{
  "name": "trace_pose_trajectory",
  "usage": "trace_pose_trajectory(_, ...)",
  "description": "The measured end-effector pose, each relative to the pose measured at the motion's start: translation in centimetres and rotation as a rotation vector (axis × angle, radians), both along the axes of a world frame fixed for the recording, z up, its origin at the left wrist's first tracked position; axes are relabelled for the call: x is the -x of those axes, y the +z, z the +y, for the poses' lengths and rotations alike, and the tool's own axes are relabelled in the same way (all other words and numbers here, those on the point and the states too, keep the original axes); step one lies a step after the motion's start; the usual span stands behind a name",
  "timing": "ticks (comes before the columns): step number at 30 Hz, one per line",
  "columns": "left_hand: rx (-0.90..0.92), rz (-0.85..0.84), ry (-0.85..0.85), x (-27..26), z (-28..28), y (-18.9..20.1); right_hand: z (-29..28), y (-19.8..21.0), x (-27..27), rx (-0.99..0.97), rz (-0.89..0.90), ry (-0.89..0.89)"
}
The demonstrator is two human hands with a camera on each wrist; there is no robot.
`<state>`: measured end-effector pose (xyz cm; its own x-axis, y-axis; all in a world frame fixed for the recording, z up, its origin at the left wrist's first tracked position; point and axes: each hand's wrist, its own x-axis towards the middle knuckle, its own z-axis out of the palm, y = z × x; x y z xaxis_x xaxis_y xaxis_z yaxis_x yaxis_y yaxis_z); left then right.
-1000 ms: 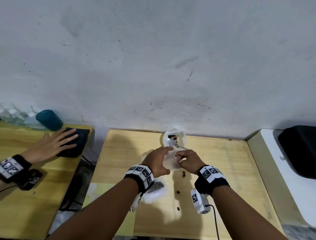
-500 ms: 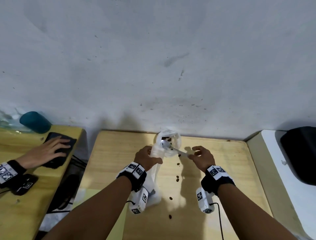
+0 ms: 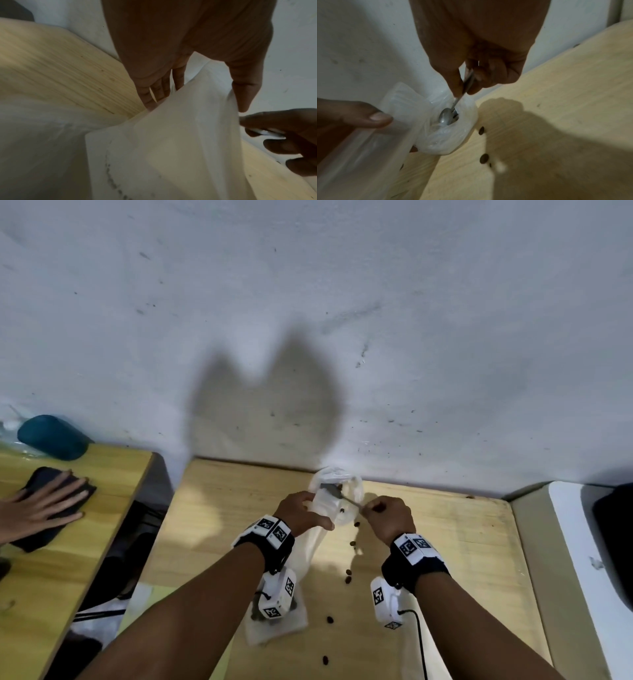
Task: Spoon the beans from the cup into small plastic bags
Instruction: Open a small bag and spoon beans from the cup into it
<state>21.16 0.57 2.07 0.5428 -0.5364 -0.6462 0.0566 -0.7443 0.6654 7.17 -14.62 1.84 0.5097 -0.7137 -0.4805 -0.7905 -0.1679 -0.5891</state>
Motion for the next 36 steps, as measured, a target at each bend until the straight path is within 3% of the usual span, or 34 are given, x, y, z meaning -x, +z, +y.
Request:
trace_pose_trajectory(7,0.087,0.053,0.095,-0.9,0.4,0.0,0.8,0.4,-0.9,0.308,-0.300,-0.119)
trace_pose_trajectory(13,0.110,0.136,0.112,-1.8,0.9,-0.1,1.2,-1.0,-0.5,0.425,-0.247,-0.107)
trace_pose_trajectory(24,0.061,0.050,0.028,-0.9,0.5,-0.1,2.9,-2.5,-0.4,0.091,-0.399,-0.426)
trace_pose_trajectory(29,0.040,0.001,-0.055,-0.6,0.9,-1.2,2.7,-3.3,-0.5,-0.109,-0.360,-0.529)
trace_pose_trajectory(36,0.022,-0.075,-0.048,-1.1,1.3,-1.0,1.4,-3.1,0.6,-0.291,-0.380,-0.681)
